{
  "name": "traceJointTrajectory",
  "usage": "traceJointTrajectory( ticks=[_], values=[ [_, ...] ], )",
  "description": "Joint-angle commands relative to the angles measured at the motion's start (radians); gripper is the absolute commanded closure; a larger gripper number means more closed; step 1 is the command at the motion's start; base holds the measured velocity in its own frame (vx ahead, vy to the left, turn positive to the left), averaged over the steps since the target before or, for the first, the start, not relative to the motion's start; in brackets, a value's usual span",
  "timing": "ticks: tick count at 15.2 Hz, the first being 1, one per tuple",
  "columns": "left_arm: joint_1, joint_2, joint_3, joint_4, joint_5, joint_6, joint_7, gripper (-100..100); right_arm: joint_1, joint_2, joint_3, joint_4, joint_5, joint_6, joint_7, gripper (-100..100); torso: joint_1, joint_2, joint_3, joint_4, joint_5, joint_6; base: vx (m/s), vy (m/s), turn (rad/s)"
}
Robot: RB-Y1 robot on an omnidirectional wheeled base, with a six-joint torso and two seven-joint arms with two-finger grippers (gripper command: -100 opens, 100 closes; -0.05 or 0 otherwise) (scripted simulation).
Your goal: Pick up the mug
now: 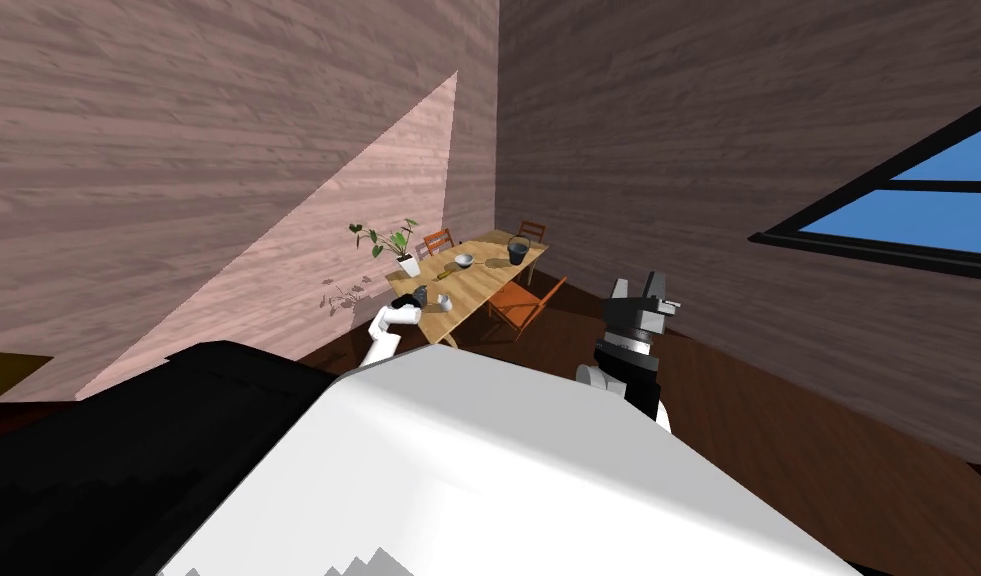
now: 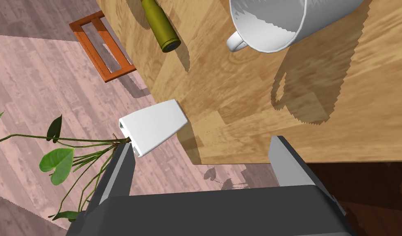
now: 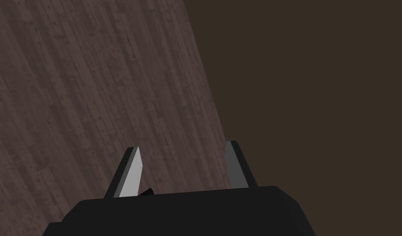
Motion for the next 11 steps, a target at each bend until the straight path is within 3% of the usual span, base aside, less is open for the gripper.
traceJointTrajectory(
  ticks=[1, 11],
  values=[
    [-0.012, 0.005, 0.009, 0.024, 0.010, 0.050, -0.005, -100, 0.000, 0.000, 0.000, 0.000, 0.000, 0.000, 0.000, 0, 0.000, 0.000, 0.000, 0.000, 0.000, 0.000, 0.054, -0.046, -0.059],
    [-0.063, 0.036, 0.046, 0.116, 0.061, 0.253, -0.025, -100, 0.000, 0.000, 0.000, 0.000, 0.000, 0.000, 0.000, 0, 0.000, -0.001, 0.000, 0.000, 0.000, 0.000, 0.046, -0.037, -0.035]
  ],
)
